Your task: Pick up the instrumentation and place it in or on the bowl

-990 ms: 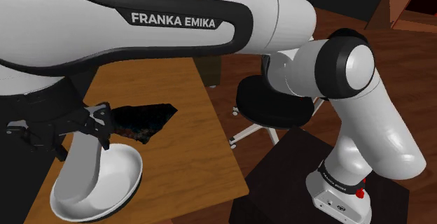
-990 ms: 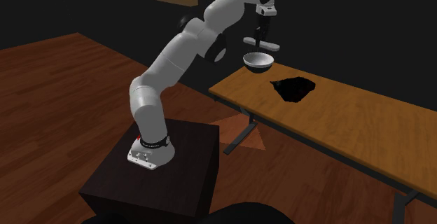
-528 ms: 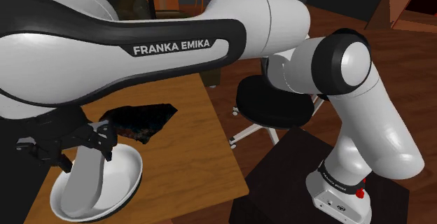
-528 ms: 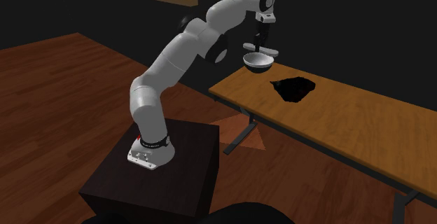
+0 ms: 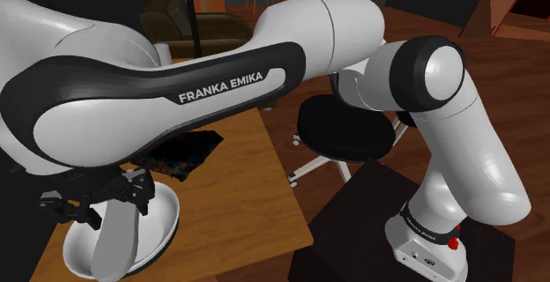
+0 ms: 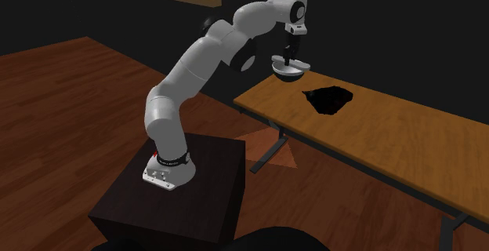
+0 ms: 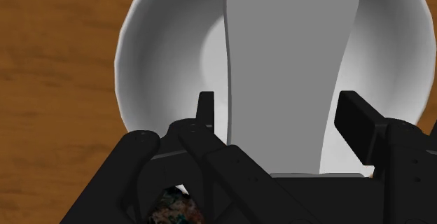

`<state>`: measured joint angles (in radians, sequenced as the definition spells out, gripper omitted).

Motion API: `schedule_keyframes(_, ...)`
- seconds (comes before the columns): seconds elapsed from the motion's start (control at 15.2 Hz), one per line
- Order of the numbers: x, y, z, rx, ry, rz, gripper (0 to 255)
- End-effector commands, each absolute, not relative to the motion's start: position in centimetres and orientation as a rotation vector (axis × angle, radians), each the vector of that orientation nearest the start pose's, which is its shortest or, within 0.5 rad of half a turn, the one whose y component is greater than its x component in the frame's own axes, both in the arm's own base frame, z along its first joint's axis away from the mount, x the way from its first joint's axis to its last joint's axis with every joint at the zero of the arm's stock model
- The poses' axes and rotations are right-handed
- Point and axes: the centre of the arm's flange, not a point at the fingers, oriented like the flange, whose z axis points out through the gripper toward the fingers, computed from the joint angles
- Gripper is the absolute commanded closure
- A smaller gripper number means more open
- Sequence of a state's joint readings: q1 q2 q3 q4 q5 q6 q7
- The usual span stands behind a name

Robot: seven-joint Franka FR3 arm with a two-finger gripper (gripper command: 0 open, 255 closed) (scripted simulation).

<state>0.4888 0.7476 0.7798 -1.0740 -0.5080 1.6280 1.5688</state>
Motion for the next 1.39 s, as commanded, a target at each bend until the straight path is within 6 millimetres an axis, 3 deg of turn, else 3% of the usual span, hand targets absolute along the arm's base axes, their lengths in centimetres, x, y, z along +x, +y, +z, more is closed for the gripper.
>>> schedule_keyframes(0.0, 42.7, 59.0, 45.8, -3.094, 0.645, -0.007, 255)
schedule_keyframes(0.33, 42.7, 59.0, 45.8, -3.094, 0.645, -0.007, 255)
schedule_keyframes(0.4, 42.7, 59.0, 45.8, -3.094, 0.645, -0.007, 0)
schedule_keyframes(0.73, 42.7, 59.0, 45.8, -3.094, 0.645, -0.007, 0)
schedule_keyframes(0.99, 42.7, 59.1, 50.8, -3.094, 0.645, -0.007, 0)
schedule_keyframes(1.32, 42.7, 59.1, 50.8, -3.094, 0.645, -0.007, 0)
